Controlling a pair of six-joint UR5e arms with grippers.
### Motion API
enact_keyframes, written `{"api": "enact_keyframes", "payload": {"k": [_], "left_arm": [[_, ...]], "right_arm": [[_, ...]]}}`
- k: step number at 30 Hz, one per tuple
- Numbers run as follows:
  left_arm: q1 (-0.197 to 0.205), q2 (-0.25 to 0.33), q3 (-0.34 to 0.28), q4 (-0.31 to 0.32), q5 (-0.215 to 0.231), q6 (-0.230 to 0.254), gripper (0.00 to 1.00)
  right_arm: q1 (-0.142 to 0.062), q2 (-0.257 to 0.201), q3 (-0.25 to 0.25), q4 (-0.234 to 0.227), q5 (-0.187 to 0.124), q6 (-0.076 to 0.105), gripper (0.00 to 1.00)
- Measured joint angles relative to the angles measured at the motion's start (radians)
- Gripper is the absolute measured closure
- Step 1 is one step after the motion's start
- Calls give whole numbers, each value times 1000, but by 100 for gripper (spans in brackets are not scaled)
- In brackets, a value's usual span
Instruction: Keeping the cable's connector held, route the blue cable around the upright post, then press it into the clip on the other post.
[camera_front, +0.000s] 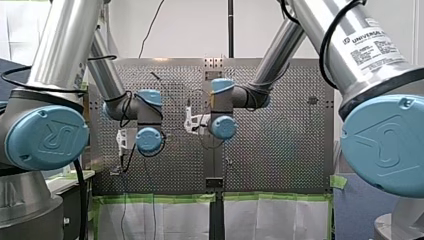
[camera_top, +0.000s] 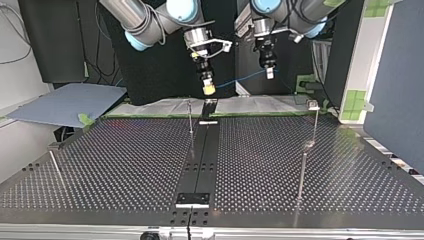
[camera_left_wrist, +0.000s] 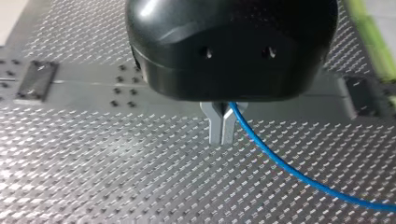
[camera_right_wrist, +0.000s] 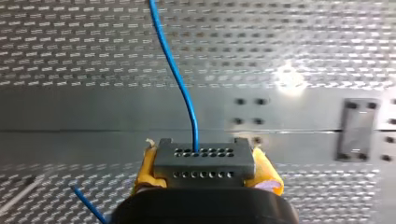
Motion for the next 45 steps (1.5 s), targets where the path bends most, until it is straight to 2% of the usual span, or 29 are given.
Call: {"api": "enact_keyframes", "payload": {"k": [8, 12, 16, 21, 26, 34, 39, 45], "left_arm": [[18, 80, 75, -80, -10, 14, 100], [24, 119, 115, -119, -15, 15, 100], [32, 163, 159, -164, -38, 15, 100], [43, 209, 197, -209, -48, 14, 100], [58, 256, 242, -257, -51, 10, 100], [87, 332, 308, -332, -48, 19, 100], [107, 377, 329, -377, -37, 20, 100], [134, 427, 363, -438, -4, 27, 100]], "right_arm": [[-6, -90, -77, 90, -23, 4, 100], [-8, -112, -97, 130, -36, 7, 100], [-9, -117, -116, 167, -49, 13, 100], [-12, -118, -145, 222, -61, 21, 100], [-17, -117, -176, 259, -77, 38, 100], [-21, -116, -238, 289, -93, 46, 100], [-27, -114, -287, 300, -105, 63, 100], [-38, -112, -340, 314, -121, 79, 100]]}}
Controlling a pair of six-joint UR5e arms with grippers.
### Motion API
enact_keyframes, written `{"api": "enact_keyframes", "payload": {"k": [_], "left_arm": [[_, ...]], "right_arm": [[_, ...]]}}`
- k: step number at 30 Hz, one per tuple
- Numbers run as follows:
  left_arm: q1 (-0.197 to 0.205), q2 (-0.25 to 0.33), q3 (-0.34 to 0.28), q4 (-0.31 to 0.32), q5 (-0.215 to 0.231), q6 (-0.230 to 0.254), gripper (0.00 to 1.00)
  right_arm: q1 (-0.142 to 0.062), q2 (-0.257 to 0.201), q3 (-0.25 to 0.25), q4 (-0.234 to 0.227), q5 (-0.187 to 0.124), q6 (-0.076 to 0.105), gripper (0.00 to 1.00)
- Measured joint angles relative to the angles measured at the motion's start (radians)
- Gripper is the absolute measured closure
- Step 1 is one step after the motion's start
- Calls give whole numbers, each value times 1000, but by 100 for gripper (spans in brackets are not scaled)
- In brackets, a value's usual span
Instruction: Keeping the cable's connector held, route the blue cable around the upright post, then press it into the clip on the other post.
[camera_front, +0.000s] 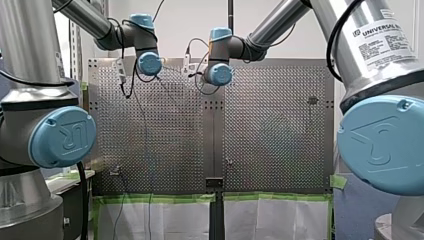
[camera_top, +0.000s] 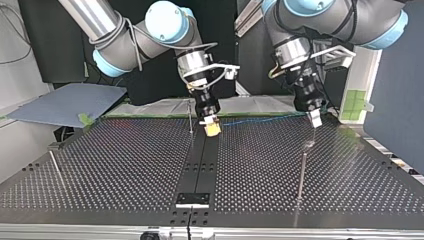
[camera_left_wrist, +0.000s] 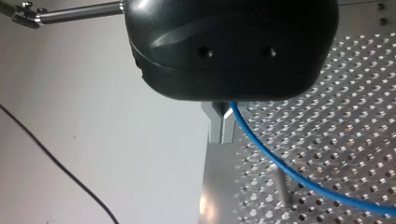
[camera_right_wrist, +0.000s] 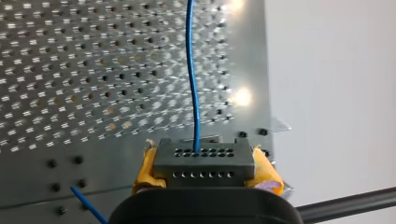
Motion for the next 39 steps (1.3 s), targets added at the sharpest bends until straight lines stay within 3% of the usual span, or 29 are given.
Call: {"api": "enact_keyframes", "payload": {"k": [15, 27, 39], "left_arm": [[52, -20, 101, -150, 70, 7, 100], [176, -82, 227, -236, 195, 0, 100], [298, -153, 291, -244, 318, -44, 100]], "right_arm": [[-23, 20, -117, 44, -44, 7, 100], [-43, 61, -200, 76, -79, 17, 100], [-44, 129, -302, 97, -91, 17, 100]]}}
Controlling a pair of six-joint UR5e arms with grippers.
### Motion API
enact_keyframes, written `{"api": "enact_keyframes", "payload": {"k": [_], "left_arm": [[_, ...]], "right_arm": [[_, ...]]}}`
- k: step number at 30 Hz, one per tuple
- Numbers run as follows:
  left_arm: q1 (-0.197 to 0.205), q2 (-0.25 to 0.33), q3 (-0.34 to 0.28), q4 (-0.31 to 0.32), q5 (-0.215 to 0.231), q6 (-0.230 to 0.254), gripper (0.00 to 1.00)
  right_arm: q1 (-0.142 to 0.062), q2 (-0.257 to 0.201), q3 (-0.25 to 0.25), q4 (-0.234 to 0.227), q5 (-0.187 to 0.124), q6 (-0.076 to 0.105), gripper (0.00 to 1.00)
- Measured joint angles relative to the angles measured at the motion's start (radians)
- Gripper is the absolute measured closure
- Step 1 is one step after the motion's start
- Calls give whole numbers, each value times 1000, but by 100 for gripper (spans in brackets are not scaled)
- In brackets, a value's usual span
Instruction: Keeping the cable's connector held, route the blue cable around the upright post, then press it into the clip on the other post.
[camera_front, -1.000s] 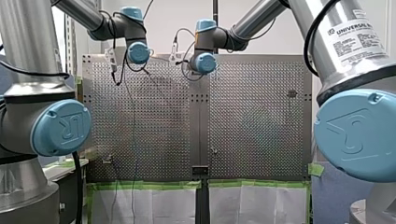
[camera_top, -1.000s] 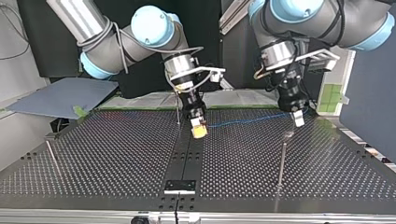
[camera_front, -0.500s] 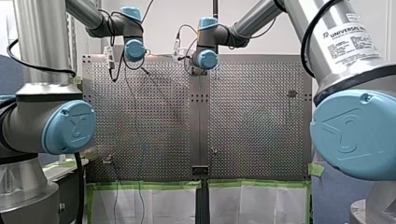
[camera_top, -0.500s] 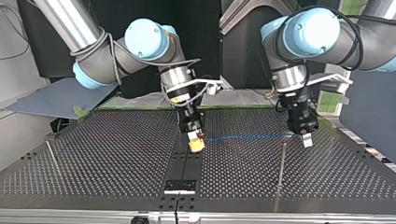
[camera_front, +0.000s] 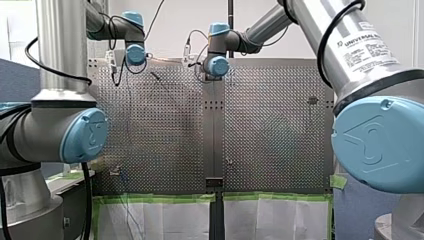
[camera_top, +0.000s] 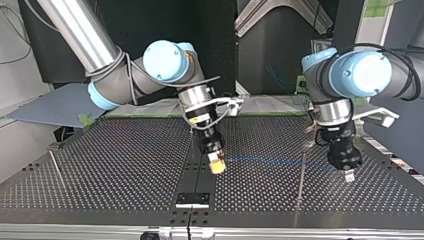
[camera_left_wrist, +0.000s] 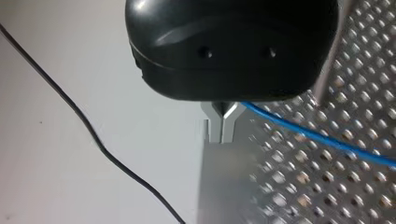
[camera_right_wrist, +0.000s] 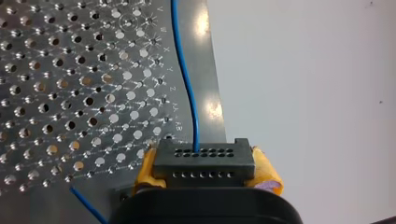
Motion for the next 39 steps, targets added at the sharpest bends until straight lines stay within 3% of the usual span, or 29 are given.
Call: {"api": "enact_keyframes", "payload": {"k": [13, 16, 21, 33, 39], "left_arm": [[132, -112, 39, 5, 133, -3, 100], [148, -120, 43, 6, 167, -4, 100], [147, -141, 43, 9, 215, -20, 100], [124, -233, 44, 19, 337, -42, 100], [123, -238, 44, 34, 357, -76, 100]], "right_arm": [[-10, 44, -35, 1, -3, -3, 100], [-14, 55, -41, 0, -3, -4, 100], [-21, 76, -48, 0, -3, -7, 100], [-31, 103, -47, 3, -3, -34, 100], [-30, 135, -38, 14, -3, -51, 100]]}}
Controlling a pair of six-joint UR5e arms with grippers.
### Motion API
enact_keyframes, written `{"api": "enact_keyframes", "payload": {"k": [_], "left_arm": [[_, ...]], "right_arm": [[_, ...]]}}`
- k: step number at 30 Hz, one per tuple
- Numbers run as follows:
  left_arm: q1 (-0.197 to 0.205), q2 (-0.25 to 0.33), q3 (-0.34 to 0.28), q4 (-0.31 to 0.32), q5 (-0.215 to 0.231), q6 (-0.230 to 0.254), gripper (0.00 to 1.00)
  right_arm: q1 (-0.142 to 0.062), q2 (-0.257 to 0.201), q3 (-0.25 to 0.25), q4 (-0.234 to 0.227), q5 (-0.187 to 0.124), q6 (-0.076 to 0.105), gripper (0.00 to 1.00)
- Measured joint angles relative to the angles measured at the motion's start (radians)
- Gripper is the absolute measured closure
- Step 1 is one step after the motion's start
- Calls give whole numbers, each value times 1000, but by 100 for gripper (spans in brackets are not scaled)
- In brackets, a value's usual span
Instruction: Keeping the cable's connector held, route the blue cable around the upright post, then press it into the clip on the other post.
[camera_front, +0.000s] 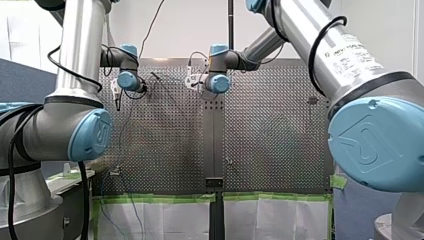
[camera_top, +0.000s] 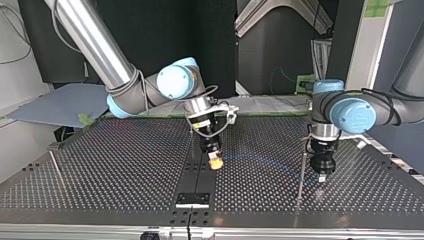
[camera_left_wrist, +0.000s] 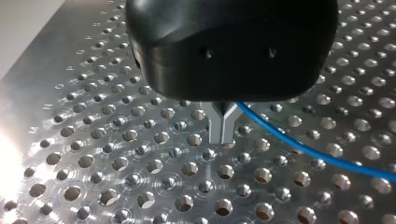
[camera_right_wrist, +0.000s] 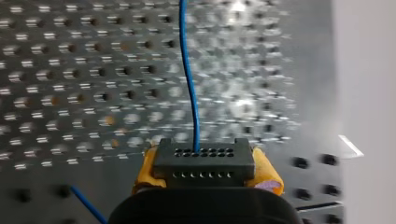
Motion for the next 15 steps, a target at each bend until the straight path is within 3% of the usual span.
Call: {"api": "enact_keyframes", "payload": {"k": [5, 6, 8, 9, 10, 11, 12, 13, 14, 15], "left_arm": [[-2, 0, 0, 14, 4, -47, 100], [-3, 0, 0, 15, 4, -56, 93], [-4, 0, 0, 14, 5, -75, 93], [-6, 0, 0, 14, 5, -82, 82], [-7, 0, 0, 13, 4, -90, 82], [-8, 0, 0, 12, 3, -95, 75], [-9, -1, 0, 10, 2, -100, 62], [-11, 0, 0, 5, -2, -107, 62], [-12, 0, 0, 2, -5, -111, 49], [-14, 0, 0, -3, -9, -115, 30]], "right_arm": [[4, 30, 17, 5, 1, -5, 100], [4, 35, 20, 5, 2, -6, 100], [4, 44, 29, 5, 2, -6, 100], [4, 46, 32, 5, 2, -6, 100], [4, 48, 34, 5, 3, -6, 100], [4, 50, 36, 5, 3, -6, 100], [4, 51, 37, 5, 3, -6, 100], [4, 53, 39, 5, 3, -6, 100], [4, 57, 45, 6, 3, -6, 100], [5, 63, 49, 6, 3, -7, 100]]}}
